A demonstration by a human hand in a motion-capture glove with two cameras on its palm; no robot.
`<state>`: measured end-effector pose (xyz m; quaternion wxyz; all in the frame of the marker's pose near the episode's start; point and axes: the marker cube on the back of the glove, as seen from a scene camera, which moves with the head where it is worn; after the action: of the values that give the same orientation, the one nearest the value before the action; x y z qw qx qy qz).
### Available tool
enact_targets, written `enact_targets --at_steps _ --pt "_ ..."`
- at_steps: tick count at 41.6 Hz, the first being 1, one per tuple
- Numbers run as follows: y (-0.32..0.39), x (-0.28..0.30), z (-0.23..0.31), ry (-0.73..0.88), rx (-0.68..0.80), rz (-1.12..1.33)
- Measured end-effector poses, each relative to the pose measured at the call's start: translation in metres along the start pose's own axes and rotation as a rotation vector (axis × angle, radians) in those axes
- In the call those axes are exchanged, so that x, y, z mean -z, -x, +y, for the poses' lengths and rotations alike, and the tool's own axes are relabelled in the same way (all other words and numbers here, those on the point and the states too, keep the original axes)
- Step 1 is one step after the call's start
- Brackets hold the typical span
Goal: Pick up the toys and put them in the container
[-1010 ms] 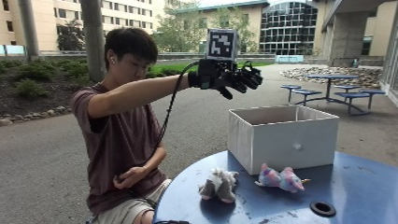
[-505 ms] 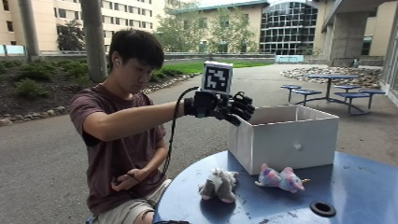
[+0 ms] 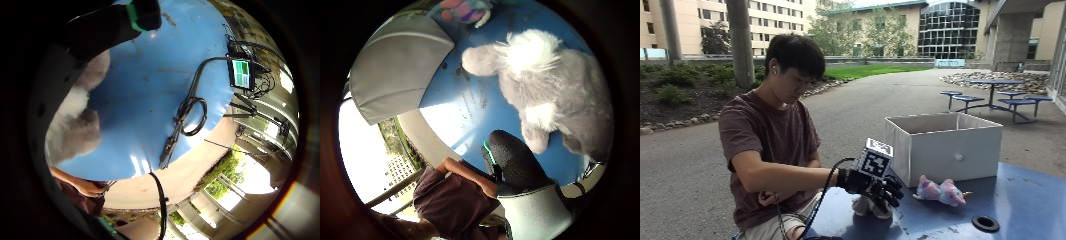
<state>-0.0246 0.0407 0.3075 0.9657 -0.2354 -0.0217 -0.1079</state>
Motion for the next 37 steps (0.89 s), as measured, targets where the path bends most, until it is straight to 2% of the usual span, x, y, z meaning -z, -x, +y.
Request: enact_targets --at_steps 10,32,37 --pt "-0.001 -0.039 -0.007 -0.009 -0.031 0.039" --pt "0.002 -0.051 -0.022 -0.453 0.077 -0.102" --pt "0.003 -0.042 -0.026 -0.471 0.072 -0.083"
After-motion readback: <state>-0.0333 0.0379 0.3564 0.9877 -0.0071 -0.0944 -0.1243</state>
